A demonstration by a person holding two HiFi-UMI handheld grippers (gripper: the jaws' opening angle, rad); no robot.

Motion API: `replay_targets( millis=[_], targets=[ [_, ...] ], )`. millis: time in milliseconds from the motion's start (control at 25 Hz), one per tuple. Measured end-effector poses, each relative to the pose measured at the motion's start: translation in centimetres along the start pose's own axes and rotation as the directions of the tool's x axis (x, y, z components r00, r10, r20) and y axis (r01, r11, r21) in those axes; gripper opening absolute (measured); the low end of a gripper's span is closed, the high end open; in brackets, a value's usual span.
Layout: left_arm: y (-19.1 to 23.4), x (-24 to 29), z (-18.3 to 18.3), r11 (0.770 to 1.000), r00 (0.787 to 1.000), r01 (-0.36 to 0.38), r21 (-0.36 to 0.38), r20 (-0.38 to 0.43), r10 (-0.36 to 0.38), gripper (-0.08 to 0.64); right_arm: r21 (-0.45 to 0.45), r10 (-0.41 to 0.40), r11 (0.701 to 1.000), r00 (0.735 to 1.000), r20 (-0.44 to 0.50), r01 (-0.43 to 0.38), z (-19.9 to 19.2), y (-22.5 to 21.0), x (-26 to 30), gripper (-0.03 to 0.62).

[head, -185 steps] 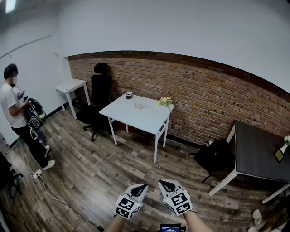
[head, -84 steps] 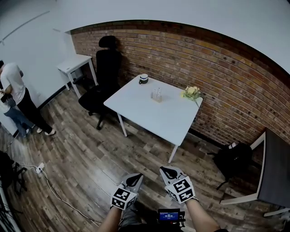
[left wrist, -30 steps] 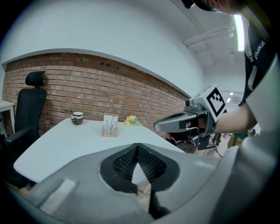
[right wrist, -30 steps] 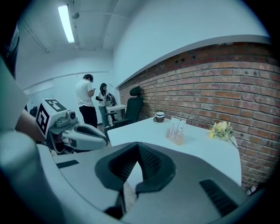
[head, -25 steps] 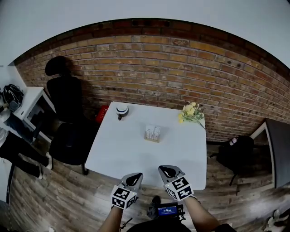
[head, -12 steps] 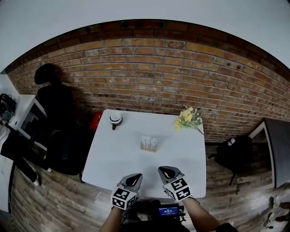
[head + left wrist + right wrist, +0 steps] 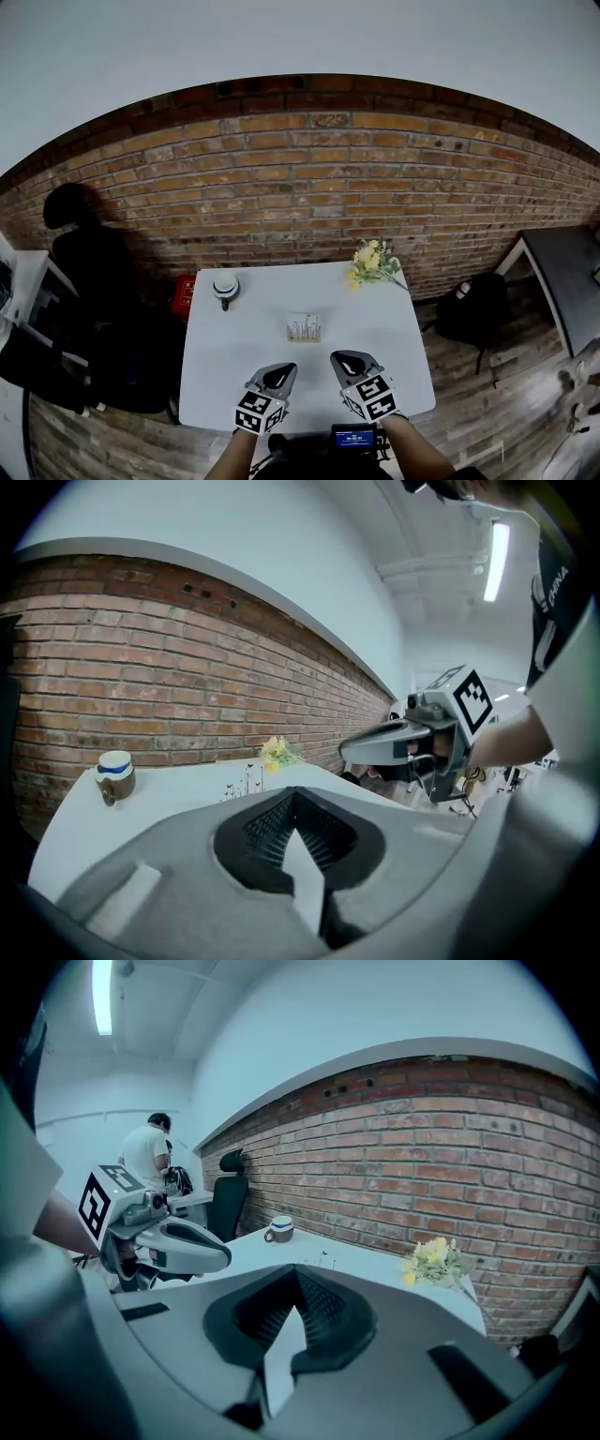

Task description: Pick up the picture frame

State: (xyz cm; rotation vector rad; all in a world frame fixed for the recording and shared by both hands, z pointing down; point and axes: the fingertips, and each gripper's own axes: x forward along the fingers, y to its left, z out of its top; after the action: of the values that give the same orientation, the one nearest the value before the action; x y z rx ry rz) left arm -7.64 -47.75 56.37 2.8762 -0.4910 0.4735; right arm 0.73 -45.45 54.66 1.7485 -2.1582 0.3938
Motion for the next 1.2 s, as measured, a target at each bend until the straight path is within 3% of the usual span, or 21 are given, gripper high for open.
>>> replay_targets(
  millis=[360,720,1040,1200],
  targets=[
    [1.3,0.1,0.9,0.998,0.998,0.060,0.036,0.003,-0.060,0.004,0.020,-0.058,0.998,0.998,0.009,0.058,0.9,0.2,0.5,0.008],
    [0.1,0.7,0.9,0.996,0.997,0.077,0.046,-0.007,-0.077,0.003,-0.021,-0.015,1.000,1.000,-0.003,0.015,0.0,-0.3,-0.6,0.008],
    [0.8,2.9,2.2,0.988,1.000,0.004,0.151,-0.020,-0.001,0.003,-0.091,0.064,0.994,0.998,0.004,-0.063,-0.3,-3.3,-0.2,0.008],
    [3.5,3.9,0.5,0.984,0.996,-0.047,0.172,-0.068,0.060,0.003,-0.085,0.082,0.993,0.997,-0.004,-0.082,-1.1,-4.2,2.2,0.008]
  ],
)
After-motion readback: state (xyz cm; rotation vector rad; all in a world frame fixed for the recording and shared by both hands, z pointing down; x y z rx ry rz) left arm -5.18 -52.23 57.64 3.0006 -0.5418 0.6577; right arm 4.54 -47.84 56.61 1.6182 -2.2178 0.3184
